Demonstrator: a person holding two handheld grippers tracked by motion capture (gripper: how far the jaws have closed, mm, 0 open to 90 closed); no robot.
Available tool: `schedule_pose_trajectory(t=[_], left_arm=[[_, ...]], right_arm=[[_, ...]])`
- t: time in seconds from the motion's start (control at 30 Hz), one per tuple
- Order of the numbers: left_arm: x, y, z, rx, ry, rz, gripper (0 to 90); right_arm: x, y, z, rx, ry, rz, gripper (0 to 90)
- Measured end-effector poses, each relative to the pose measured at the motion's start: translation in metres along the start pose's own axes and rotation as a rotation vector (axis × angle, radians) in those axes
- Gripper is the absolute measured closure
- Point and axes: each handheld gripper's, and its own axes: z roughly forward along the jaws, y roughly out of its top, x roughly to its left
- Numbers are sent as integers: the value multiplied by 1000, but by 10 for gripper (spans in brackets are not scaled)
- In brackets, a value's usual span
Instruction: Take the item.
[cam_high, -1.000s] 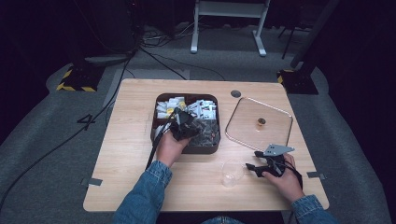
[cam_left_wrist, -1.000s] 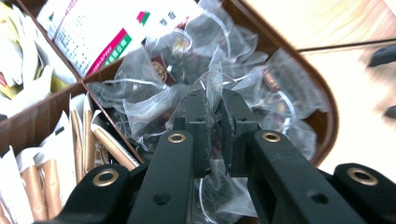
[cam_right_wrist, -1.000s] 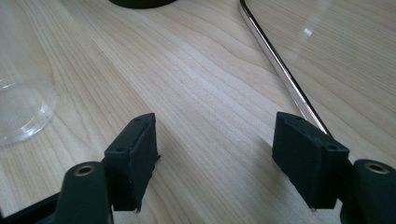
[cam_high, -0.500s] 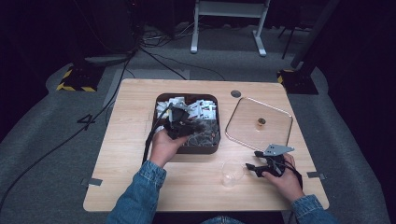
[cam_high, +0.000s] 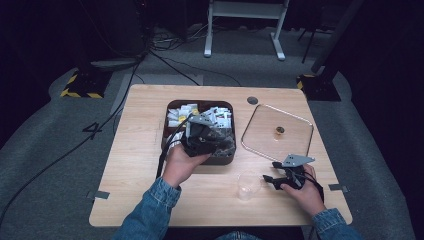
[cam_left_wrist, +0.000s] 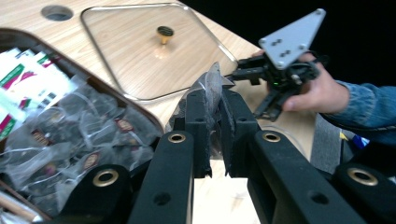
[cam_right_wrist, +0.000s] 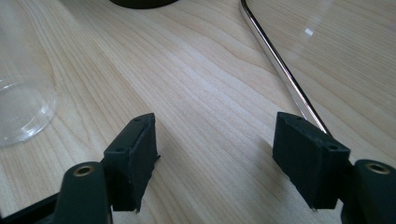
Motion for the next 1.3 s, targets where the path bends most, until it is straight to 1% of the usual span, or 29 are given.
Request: schedule_pose_trajectory(t=[0.1,0.23,0.4,0.47,0.53,0.67,0.83,0.9,1.07,1.2,1.3], left_arm=[[-8,1,0,2,-15,15,829],[-19,2,5,15,-56,32,829],[-32,3,12,47,-71,70,829],[-36,2,15,54,-76,75,829],[-38,2,17,68,-78,84,830],[-40,-1,23,91,-88,88,830],[-44,-3,32,128,-108,101,829],[-44,-4,36,137,-118,98,830],[-44,-7,47,182,-139,105,829],[-46,-8,54,210,-141,115,829],[-46,-11,59,227,-148,110,829]], right_arm=[[0,0,0,1,2,-2,307],[0,0,0,2,2,-3,307],[0,1,0,2,3,-4,307],[0,1,1,1,4,-4,307],[0,1,1,1,5,-4,307],[0,1,1,1,6,-5,307],[-1,1,1,0,7,-7,306],[0,1,1,-1,9,-5,306],[-1,1,1,0,7,-7,306],[-1,1,1,-1,9,-7,306],[0,1,1,-1,9,-6,307]])
